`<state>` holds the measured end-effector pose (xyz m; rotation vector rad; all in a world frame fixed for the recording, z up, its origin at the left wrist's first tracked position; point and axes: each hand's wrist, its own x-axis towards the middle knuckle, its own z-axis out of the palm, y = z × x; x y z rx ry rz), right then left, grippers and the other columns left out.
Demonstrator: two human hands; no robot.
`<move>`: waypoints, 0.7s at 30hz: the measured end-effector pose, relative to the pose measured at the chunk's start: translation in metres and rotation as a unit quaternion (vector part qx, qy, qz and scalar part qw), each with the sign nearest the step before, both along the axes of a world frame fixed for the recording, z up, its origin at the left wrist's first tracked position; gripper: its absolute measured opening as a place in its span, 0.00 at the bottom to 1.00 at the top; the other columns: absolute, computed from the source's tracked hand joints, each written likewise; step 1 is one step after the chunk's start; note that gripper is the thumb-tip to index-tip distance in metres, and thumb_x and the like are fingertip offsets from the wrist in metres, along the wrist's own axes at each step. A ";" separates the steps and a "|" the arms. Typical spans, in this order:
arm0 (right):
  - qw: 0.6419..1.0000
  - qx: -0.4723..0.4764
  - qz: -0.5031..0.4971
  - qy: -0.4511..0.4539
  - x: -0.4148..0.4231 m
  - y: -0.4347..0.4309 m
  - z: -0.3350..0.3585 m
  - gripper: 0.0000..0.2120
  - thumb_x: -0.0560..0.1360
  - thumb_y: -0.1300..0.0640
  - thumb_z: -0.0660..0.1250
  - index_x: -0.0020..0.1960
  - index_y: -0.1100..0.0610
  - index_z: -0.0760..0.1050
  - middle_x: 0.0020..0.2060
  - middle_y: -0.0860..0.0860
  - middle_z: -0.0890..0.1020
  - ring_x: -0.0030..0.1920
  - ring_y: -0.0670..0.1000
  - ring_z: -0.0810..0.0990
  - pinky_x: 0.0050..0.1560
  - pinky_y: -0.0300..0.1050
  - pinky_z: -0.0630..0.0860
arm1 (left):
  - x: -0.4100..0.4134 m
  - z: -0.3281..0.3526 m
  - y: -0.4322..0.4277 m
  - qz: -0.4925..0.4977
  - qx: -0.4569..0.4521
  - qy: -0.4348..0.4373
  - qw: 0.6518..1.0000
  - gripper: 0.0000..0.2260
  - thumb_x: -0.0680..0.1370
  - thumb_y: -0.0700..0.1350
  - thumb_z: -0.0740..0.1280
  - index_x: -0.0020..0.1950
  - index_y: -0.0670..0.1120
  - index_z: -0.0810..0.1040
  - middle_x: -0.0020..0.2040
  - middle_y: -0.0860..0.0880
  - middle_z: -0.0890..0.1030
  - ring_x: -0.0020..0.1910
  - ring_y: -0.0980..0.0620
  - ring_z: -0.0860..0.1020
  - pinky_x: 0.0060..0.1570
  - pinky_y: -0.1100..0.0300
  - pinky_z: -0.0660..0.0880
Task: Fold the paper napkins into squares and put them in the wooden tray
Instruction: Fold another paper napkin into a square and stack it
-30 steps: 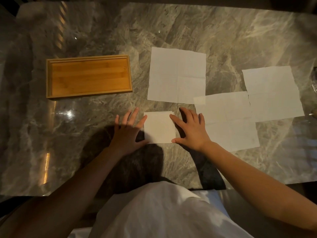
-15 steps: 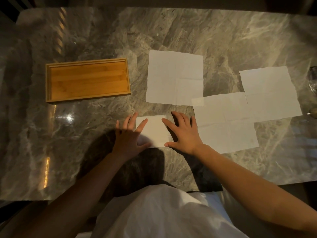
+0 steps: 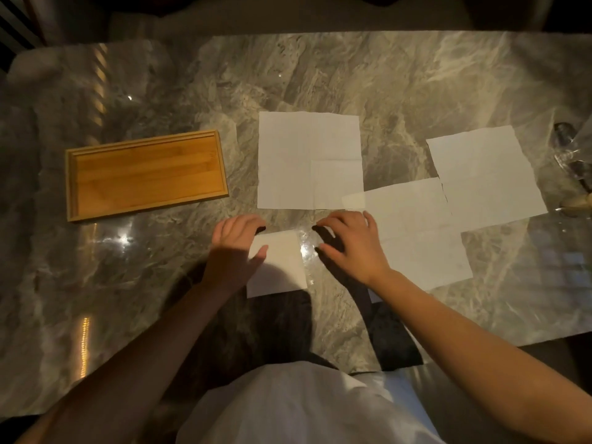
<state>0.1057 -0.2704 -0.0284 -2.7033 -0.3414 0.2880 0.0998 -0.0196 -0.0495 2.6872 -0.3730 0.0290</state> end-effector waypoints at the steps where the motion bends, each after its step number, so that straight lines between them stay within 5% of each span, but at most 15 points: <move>1: 1.000 0.000 -0.022 -0.011 0.006 -0.005 0.000 0.16 0.75 0.46 0.65 0.61 0.48 0.75 0.57 0.49 0.77 0.62 0.52 0.71 0.70 0.61 0.57 | 0.008 0.001 0.000 0.011 -0.018 0.006 1.000 0.14 0.73 0.46 0.65 0.58 0.45 0.76 0.57 0.46 0.78 0.58 0.45 0.75 0.62 0.50 0.64; 6: 0.991 -0.008 -0.128 -0.027 0.042 -0.030 -0.003 0.14 0.75 0.50 0.67 0.60 0.49 0.76 0.57 0.50 0.77 0.60 0.53 0.73 0.63 0.55 0.64 | 0.055 0.001 -0.004 -0.023 0.005 0.051 0.998 0.14 0.74 0.45 0.64 0.59 0.50 0.73 0.60 0.50 0.74 0.61 0.50 0.70 0.62 0.53 0.62; 11: 0.984 -0.025 -0.171 0.042 0.059 -0.038 -0.010 0.19 0.73 0.51 0.68 0.63 0.48 0.73 0.59 0.52 0.74 0.61 0.53 0.71 0.62 0.54 0.64 | 0.084 -0.003 -0.013 -0.015 0.063 0.099 0.993 0.23 0.74 0.52 0.67 0.68 0.50 0.67 0.70 0.48 0.67 0.69 0.46 0.63 0.68 0.48 0.58; 17: 0.986 -0.036 -0.154 0.048 0.063 -0.038 -0.013 0.16 0.72 0.51 0.68 0.60 0.47 0.75 0.56 0.48 0.74 0.58 0.50 0.73 0.58 0.48 0.58 | 0.087 -0.010 -0.012 -0.004 0.056 0.065 0.996 0.21 0.72 0.53 0.69 0.64 0.50 0.73 0.57 0.49 0.74 0.59 0.48 0.70 0.63 0.52 0.60; 21: 0.989 -0.039 -0.134 0.044 0.066 -0.044 -0.012 0.11 0.74 0.50 0.68 0.56 0.46 0.78 0.53 0.46 0.76 0.57 0.48 0.73 0.59 0.49 0.58 | 0.088 -0.014 -0.007 -0.038 0.051 -0.033 0.997 0.18 0.68 0.53 0.73 0.54 0.46 0.80 0.49 0.46 0.80 0.49 0.46 0.77 0.57 0.52 0.68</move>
